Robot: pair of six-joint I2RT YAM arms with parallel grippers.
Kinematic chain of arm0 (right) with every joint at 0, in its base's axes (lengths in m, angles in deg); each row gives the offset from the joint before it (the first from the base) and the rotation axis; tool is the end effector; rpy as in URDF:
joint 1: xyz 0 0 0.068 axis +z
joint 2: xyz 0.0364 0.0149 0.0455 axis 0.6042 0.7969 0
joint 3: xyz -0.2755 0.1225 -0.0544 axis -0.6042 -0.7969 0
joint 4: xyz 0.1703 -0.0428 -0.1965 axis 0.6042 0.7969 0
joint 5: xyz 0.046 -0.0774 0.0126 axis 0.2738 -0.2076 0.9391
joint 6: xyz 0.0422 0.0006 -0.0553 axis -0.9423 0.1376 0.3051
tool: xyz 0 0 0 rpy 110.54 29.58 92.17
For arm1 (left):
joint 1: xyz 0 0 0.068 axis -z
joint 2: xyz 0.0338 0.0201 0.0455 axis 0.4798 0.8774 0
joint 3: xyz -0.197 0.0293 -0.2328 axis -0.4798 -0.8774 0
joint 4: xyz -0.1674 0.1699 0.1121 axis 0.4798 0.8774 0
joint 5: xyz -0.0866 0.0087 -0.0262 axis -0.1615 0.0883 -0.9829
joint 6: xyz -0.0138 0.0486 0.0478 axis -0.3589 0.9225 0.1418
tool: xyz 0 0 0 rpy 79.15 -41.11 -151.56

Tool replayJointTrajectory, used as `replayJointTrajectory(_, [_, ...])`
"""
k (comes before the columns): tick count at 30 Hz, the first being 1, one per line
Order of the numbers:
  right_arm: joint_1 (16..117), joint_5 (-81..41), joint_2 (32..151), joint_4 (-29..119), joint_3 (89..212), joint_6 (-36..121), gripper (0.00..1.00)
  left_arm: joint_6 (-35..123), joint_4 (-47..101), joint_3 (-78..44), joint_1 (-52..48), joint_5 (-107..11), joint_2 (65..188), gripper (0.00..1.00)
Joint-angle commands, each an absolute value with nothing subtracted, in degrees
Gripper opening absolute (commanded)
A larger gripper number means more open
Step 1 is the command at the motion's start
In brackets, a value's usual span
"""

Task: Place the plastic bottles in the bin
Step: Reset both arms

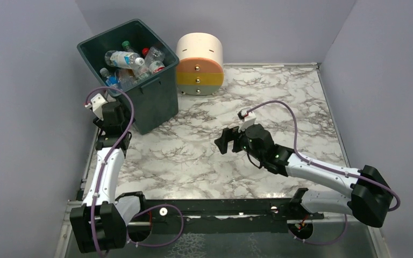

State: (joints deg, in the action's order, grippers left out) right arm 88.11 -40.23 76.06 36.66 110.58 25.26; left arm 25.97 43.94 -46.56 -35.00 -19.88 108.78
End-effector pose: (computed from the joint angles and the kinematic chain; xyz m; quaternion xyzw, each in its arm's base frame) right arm 0.1740 0.1943 0.2661 -0.1316 0.8168 0.2631 0.4963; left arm 0.2210 0.0435 0.2955 -0.3419 0.7859 0.0473 0.5131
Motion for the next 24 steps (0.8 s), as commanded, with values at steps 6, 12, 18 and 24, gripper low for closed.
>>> replayJointTrajectory(6, [88.3,-35.4,81.8,32.6,115.0,25.4,1.0,21.3,34.1,-44.0,-34.9,-23.9,115.4,0.63])
replayJointTrajectory(12, [88.3,-34.6,84.4,33.3,117.2,25.7,1.0,20.6,30.6,-42.0,-34.9,-24.5,120.7,0.63])
replayJointTrajectory(18, [88.3,-35.5,83.6,34.0,116.0,25.9,1.0,20.0,27.2,-40.3,-34.8,-26.6,124.9,0.61])
replayJointTrajectory(24, [88.3,-37.1,82.7,35.0,115.3,26.3,1.0,22.4,24.1,-38.6,-34.9,-26.1,127.6,0.62])
